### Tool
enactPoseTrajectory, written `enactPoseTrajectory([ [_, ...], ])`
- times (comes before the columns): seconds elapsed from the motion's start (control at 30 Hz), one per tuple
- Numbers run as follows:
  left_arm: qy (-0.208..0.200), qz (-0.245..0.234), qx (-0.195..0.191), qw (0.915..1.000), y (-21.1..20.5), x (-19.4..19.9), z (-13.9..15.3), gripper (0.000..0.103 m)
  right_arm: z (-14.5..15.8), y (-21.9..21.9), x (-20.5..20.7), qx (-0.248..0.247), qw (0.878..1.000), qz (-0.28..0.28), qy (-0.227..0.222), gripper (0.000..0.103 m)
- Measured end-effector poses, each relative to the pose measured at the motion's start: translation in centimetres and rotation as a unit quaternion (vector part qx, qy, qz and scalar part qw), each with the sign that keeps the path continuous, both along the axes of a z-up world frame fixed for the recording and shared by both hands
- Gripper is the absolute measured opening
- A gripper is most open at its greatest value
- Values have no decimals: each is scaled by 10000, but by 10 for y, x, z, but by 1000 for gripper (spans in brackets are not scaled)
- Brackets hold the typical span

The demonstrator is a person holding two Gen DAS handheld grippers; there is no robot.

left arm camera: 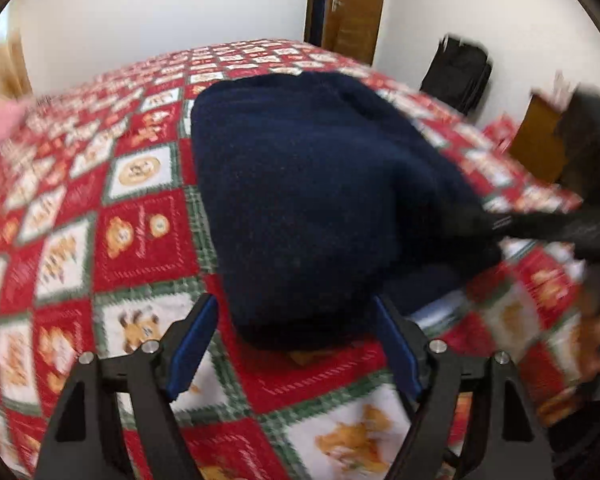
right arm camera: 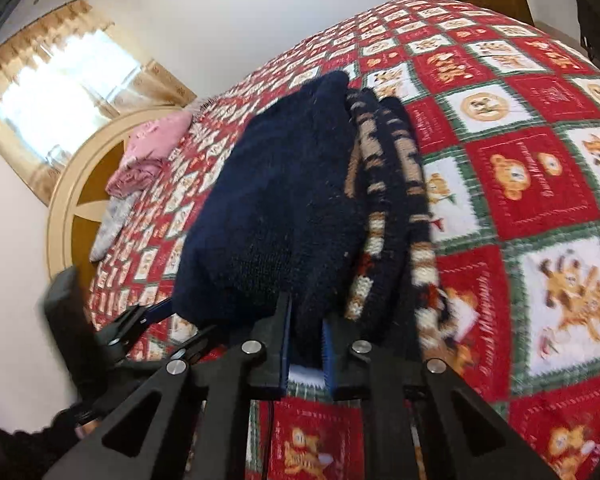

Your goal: Fold small clothes

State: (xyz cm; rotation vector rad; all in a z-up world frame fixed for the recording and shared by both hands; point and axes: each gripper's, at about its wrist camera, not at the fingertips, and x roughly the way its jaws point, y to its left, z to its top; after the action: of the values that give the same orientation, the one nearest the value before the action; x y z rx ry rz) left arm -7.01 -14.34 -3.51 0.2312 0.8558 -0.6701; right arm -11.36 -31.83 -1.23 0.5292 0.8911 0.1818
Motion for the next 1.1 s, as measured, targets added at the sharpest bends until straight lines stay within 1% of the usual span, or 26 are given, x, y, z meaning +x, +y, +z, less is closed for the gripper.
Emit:
enactPoseTrajectory([
  [0.03, -61, 83, 136, 9999, -1, 3, -3, 81, 4, -1, -3, -156, 9999, -40, -11, 9],
  [0.1, -71, 322, 300, 9990, 2, 13, -9, 82, 7, -9, -10, -651, 9976, -213, 30, 9],
  [0.13, -14, 411, 233, 9989, 6, 18, -12, 82, 4, -15, -11, -651, 9974, -279, 101, 9],
  [0.2, 289, 487, -137, 9983, 19, 29, -14, 77, -10, -23, -12, -339, 9985, -346, 243, 9],
  [0.23, 427, 462, -300, 9976, 22, 30, -14, 70, -15, -21, -10, -322, 9986, -323, 284, 9],
  [0.27, 506, 398, -380, 9972, 24, 28, -14, 62, -18, -18, -7, -377, 9984, -277, 324, 9],
  [0.33, 392, 299, -289, 9984, 24, 20, -12, 58, -18, -12, -5, -615, 9973, -165, 368, 9],
  [0.37, 249, 274, -209, 9991, 27, 14, -10, 59, -18, -11, -3, -684, 9969, -128, 374, 9],
  [0.4, 213, 259, -196, 9992, 29, 12, -9, 59, -18, -11, -2, -702, 9967, -102, 399, 9],
  [0.5, 424, 277, -289, 9983, 39, 15, -11, 60, -18, -15, -4, -604, 9973, -125, 407, 9],
  [0.57, 604, 193, -366, 9973, 42, 17, -6, 60, -7, -16, -10, -617, 9976, -118, 283, 9],
  [0.6, 655, 157, -420, 9968, 45, 16, 0, 59, 3, -16, -15, -614, 9979, -123, 140, 10],
  [0.63, 673, 101, -487, 9965, 49, 14, 8, 61, 14, -15, -18, -641, 9978, -137, -2, 10],
  [0.67, 677, 14, -601, 9959, 53, 15, 17, 70, 26, -14, -20, -714, 9972, -163, -177, 10],
  [0.7, 610, -28, -807, 9949, 62, 16, 30, 77, 40, -13, -22, -826, 9957, -214, -373, 11],
  [0.73, 535, 24, -910, 9944, 66, 18, 38, 89, 50, -13, -22, -863, 9946, -259, -514, 17],
  [0.77, 406, 155, -1058, 9934, 72, 24, 48, 98, 58, -13, -20, -826, 9943, -297, -612, 28],
  [0.8, 290, 286, -1188, 9921, 74, 31, 56, 100, 64, -12, -12, -717, 9948, -312, -645, 63],
  [0.83, 222, 393, -1241, 9912, 74, 37, 61, 100, 66, -12, -5, -654, 9951, -336, -667, 87],
  [0.87, 167, 531, -1230, 9908, 71, 44, 65, 100, 67, -9, 0, -679, 9940, -398, -759, 87],
  [0.9, 120, 673, -1157, 9909, 65, 53, 68, 100, 67, -5, 8, -819, 9921, -396, -863, 87],
  [0.97, 82, 842, -995, 9914, 49, 67, 68, 100, 64, 3, 27, -1126, 9897, -342, -812, 87],
  [1.03, 157, 956, -745, 9925, 29, 79, 64, 100, 57, 9, 41, -1397, 9864, -382, -773, 87],
  [1.1, 287, 994, -647, 9925, 15, 87, 58, 100, 51, 9, 49, -1441, 9861, -422, -717, 87],
])
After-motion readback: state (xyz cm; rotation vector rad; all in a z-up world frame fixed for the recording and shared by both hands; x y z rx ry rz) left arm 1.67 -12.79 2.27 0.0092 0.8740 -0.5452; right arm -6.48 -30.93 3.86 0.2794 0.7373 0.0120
